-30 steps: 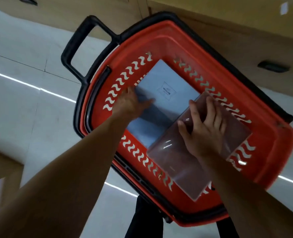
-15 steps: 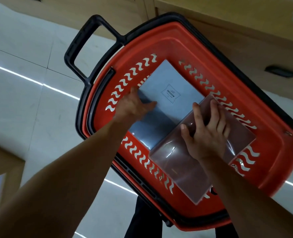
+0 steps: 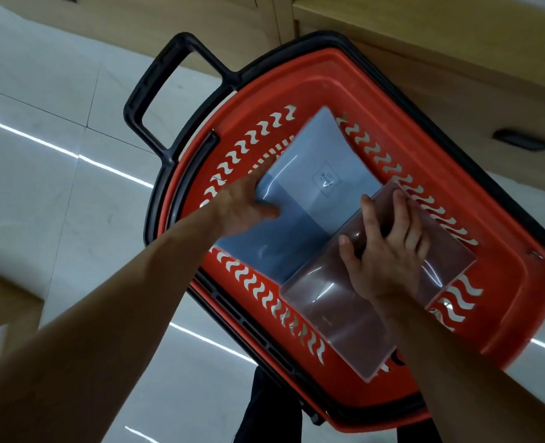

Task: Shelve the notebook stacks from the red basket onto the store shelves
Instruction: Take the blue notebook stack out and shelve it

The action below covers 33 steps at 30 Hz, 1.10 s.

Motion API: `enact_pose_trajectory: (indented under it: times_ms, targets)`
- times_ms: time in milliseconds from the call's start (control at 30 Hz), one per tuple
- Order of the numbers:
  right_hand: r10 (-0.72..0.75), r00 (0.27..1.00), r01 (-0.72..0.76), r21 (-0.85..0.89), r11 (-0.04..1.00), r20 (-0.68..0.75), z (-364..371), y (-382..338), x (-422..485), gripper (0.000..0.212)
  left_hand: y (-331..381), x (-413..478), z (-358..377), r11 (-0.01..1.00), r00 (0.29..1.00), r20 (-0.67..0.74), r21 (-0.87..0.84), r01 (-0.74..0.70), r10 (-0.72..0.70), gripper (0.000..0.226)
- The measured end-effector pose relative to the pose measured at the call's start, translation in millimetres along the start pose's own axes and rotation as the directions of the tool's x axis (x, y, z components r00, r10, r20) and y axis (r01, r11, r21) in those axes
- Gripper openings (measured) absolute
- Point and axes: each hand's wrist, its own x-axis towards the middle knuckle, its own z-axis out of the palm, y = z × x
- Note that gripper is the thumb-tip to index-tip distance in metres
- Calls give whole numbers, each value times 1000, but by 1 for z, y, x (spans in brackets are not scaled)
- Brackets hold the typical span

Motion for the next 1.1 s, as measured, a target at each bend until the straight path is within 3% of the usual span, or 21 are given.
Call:
enact_pose_trajectory:
  times_ms: [267, 367, 467, 533, 600, 700, 833, 1000, 1100]
  targets:
    - [-12, 998, 13, -25, 1000, 56, -4, 0, 2, 76, 15, -25, 9, 991, 995, -71, 121, -64, 73, 83]
    - [-14, 986, 21, -39, 999, 169, -21, -5, 2, 78, 26, -52, 5, 978, 982, -135, 177, -107, 132, 83]
    - [57, 955, -88, 96, 991, 291, -58, -29, -3, 95, 38, -88, -23, 981, 976, -170, 157, -113, 139, 75]
    - [28, 940, -122, 257, 959, 341, -86, -58, -15, 102, 42, -121, -43, 992, 963, -245, 78, -95, 111, 71]
    - [-46, 906, -180, 481, 858, 422, -106, -94, -29, 112, 40, -159, -58, 996, 938, -344, -44, -72, 52, 57]
    - [-125, 869, -259, 655, 710, 479, -123, -146, -42, 115, 22, -208, -68, 924, 893, -444, -365, -111, -68, 42]
    - [-231, 834, -233, 700, 675, 501, -120, -187, -46, 88, -21, -242, -51, 781, 816, -501, -616, -104, -287, 35]
    - [-188, 874, -171, 646, 744, 448, -87, -198, -52, 96, -67, -237, -16, 682, 769, -480, -727, -79, -423, 36]
    - [-209, 895, -151, 708, 690, 394, -80, -197, -52, 94, -80, -229, -7, 647, 767, -457, -759, -73, -450, 35]
